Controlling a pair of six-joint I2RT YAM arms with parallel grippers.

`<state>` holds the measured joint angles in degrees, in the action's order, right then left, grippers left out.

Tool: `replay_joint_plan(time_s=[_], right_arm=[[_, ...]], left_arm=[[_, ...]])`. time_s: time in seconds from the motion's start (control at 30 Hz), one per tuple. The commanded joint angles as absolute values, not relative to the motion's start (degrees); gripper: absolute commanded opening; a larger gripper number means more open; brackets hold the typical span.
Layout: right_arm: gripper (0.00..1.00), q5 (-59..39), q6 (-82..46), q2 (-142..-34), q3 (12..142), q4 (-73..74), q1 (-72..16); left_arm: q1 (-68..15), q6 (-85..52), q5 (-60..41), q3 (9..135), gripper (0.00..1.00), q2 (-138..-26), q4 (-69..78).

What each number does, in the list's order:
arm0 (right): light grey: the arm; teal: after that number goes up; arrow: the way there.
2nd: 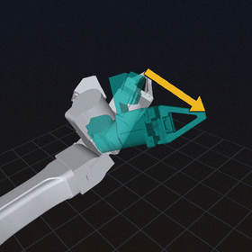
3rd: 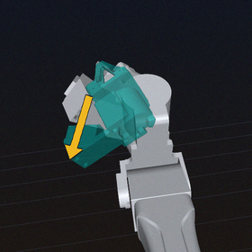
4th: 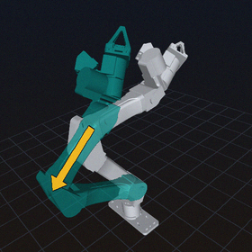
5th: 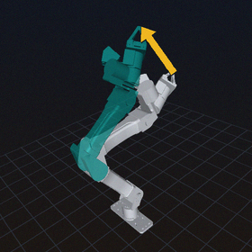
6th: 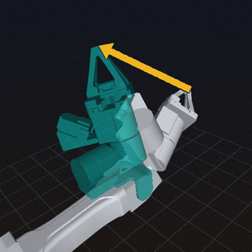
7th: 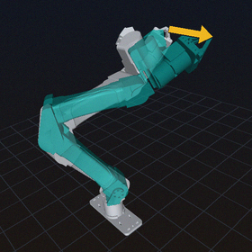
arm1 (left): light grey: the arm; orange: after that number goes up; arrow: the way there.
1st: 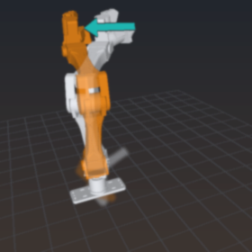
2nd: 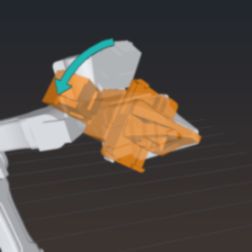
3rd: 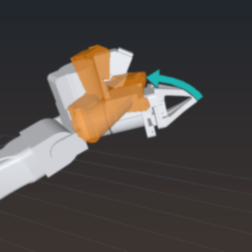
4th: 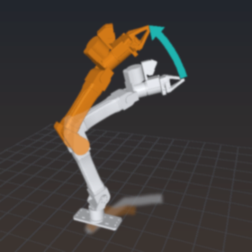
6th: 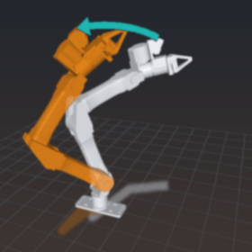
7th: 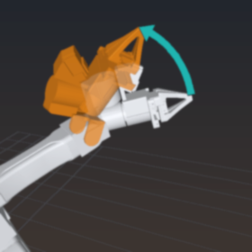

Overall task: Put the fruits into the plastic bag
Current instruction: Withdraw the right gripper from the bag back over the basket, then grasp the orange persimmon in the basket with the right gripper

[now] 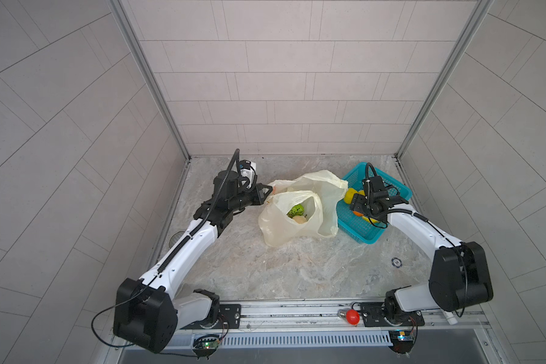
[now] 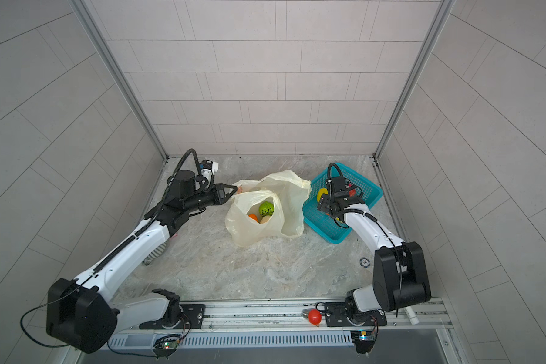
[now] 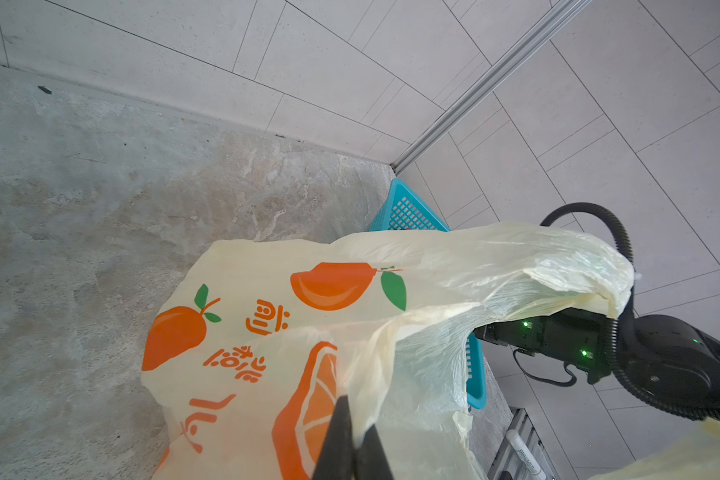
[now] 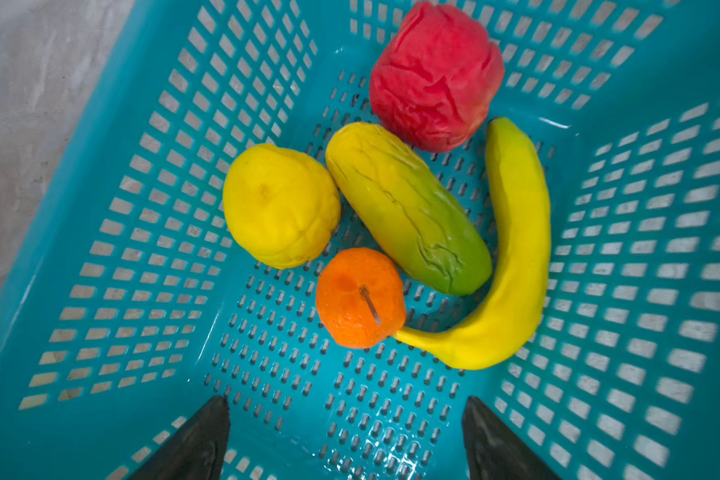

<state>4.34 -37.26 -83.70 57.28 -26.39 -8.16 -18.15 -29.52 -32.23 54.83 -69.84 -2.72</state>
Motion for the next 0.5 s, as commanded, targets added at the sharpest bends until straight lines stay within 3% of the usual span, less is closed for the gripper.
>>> replay_joint_plan(time_s=[0.0,0.47], right_arm=[[0.84,3.7,-39.7,-87.4,59.5,-26.7,-7.6],[0.73,4.9,-38.4,-98.0,61.9,-23.8,-6.4]], left_arm=[[-18.5,-29.0,-32.1,54.2,0.00,-70.1,-0.6],[-18.8,-28.8,-32.8,55.1,0.00,-71.5,-0.4]])
